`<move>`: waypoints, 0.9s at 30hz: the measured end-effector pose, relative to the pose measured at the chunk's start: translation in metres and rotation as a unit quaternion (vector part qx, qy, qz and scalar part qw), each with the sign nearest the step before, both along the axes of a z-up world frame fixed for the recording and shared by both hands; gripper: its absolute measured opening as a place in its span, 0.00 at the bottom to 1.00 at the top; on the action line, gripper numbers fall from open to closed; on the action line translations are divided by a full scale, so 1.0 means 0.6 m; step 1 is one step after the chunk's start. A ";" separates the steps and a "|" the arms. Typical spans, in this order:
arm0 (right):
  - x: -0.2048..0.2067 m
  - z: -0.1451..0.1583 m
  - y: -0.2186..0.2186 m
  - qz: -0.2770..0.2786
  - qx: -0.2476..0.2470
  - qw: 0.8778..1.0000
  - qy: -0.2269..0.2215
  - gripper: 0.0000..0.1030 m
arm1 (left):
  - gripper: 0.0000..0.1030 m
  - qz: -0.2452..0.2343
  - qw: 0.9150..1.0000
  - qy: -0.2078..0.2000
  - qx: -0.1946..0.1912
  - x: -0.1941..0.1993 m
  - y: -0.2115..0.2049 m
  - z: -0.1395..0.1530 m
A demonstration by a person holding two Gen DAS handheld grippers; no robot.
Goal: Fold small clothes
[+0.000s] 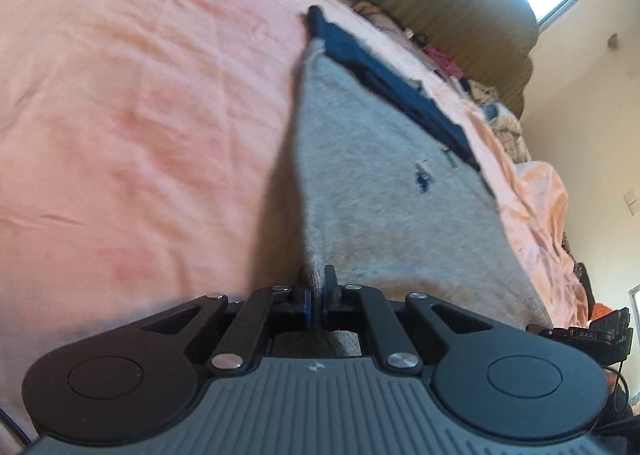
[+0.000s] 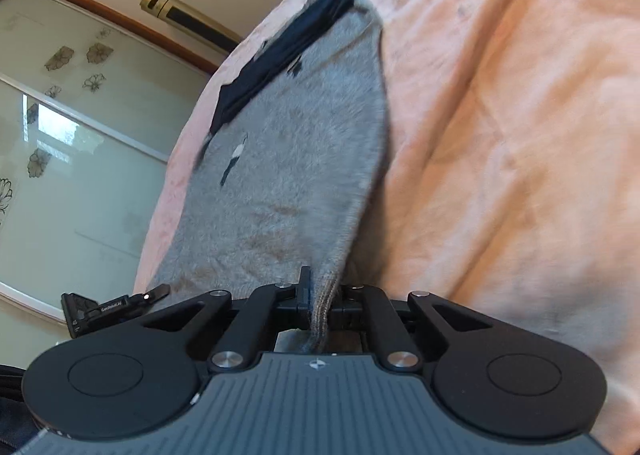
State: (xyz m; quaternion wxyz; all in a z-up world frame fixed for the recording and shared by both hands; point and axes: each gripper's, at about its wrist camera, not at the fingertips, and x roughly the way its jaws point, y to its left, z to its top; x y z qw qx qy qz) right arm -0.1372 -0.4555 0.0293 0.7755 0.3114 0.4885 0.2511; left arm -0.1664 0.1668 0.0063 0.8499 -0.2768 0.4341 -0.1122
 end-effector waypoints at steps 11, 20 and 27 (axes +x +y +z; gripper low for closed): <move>0.085 0.071 0.012 -0.102 -0.058 0.987 -0.113 0.87 | 0.86 0.050 0.988 -0.136 0.055 0.073 -0.020 0.103; 0.223 0.008 0.291 -0.012 -0.335 0.917 -0.215 0.98 | 0.93 0.003 0.955 -0.127 0.268 0.188 -0.223 -0.002; 0.180 0.002 0.200 -0.037 -0.323 0.919 -0.223 1.00 | 1.00 -0.043 0.951 -0.128 0.276 0.165 -0.189 -0.005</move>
